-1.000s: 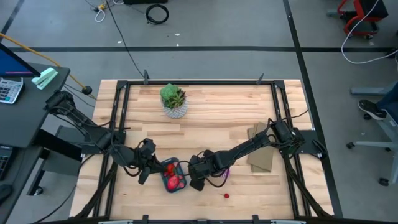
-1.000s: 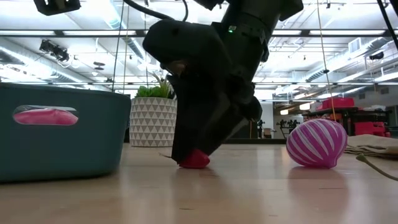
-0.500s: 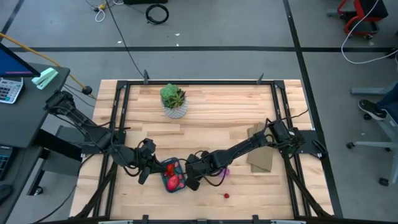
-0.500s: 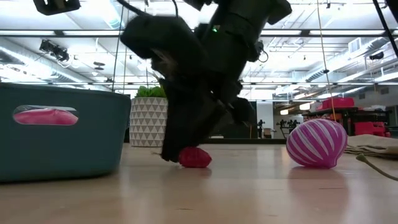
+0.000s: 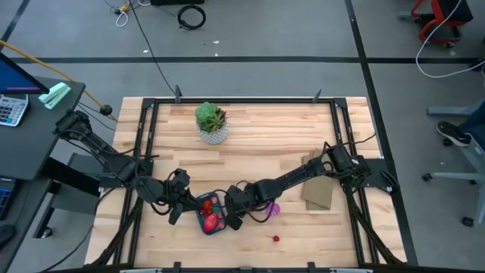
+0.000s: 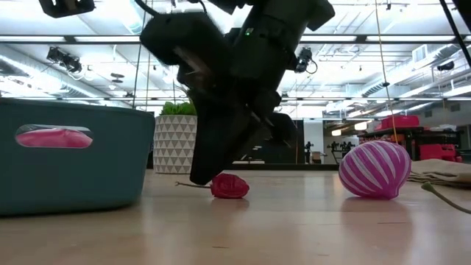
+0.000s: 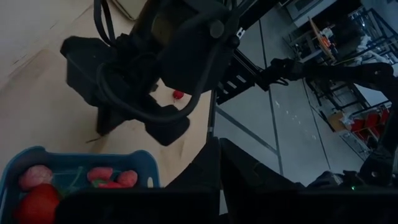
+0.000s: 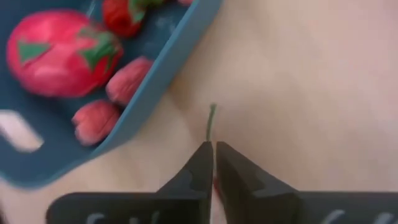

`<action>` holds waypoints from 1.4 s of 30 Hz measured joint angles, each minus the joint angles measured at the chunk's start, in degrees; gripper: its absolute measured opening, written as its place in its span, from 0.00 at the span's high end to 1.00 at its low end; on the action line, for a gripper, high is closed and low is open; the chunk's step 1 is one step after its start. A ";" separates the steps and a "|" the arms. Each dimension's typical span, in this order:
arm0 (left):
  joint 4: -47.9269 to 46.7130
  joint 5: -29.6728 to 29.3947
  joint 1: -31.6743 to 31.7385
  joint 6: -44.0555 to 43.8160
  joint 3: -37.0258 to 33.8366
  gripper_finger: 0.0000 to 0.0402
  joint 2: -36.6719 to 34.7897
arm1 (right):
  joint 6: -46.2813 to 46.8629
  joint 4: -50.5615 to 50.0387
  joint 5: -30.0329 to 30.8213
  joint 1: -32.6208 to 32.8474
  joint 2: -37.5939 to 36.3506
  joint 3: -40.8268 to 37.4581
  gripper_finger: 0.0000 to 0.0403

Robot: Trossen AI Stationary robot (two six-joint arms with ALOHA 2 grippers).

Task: Pick and placing Produce into tupperware
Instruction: Put the left red cherry into the bin

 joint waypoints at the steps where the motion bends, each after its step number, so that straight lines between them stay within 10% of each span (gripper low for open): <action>1: 0.00 0.00 0.00 0.02 0.00 0.98 0.00 | 0.00 0.01 -1.22 0.00 -0.02 0.00 0.92; 17: 0.02 0.00 0.00 0.03 0.00 0.97 0.00 | -4.26 0.41 -0.85 0.40 -0.18 0.02 0.48; 42: -0.04 0.00 0.08 0.64 0.00 0.96 0.00 | -6.13 5.20 10.68 3.84 -0.56 -5.25 0.54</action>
